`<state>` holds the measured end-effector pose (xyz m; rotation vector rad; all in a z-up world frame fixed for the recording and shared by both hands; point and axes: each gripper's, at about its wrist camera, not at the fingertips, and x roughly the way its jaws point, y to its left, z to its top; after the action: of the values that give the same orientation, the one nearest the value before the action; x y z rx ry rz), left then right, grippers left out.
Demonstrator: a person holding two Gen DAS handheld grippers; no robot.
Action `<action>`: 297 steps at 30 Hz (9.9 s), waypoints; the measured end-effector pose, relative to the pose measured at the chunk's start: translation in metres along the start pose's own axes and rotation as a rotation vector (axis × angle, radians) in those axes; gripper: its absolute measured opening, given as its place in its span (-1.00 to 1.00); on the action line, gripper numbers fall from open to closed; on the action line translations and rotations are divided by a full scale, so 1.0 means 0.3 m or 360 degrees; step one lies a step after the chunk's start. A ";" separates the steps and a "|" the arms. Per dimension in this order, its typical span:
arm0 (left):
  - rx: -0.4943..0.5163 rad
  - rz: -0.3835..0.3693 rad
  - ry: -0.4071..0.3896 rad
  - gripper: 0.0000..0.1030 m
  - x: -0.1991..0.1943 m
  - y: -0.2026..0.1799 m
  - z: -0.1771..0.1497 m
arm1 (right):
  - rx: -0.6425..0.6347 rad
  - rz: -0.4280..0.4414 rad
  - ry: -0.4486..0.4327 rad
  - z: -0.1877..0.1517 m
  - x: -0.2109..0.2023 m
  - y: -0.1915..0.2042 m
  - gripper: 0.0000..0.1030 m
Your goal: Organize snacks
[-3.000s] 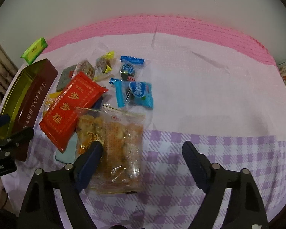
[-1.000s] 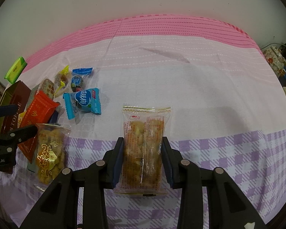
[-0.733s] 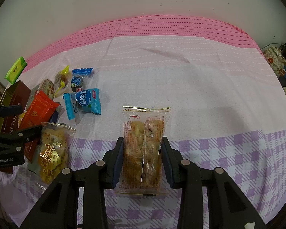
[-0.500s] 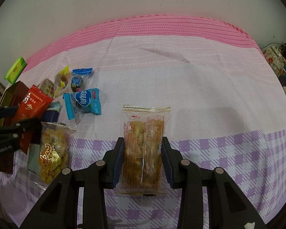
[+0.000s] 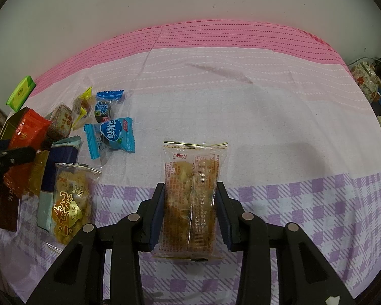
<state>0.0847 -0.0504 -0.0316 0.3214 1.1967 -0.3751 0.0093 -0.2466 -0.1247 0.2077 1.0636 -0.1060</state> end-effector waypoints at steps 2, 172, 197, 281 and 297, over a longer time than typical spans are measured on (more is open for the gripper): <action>-0.0023 -0.0022 -0.0010 -0.17 -0.024 0.013 0.006 | -0.0003 -0.0003 0.0002 0.001 0.001 0.001 -0.29; -0.0611 0.0334 -0.0162 0.31 -0.213 0.557 -0.395 | -0.0158 0.0155 0.0193 0.051 -0.008 0.347 -0.15; -0.0268 -0.0016 -0.0022 0.31 -0.050 0.128 -0.103 | -0.0022 0.0029 0.0107 0.063 0.017 0.116 -0.27; -0.0474 0.0342 0.0113 -0.21 0.133 0.752 -0.057 | -0.0032 -0.0122 0.0141 0.060 0.035 0.132 -0.20; -0.0442 0.0332 0.0042 0.05 0.079 0.724 -0.077 | -0.0038 -0.0131 0.0181 0.071 0.047 0.131 -0.21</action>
<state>0.1697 0.1513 -0.0522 0.2076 1.2108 -0.0220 0.0417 -0.2127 -0.1224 0.1496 1.1863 -0.1570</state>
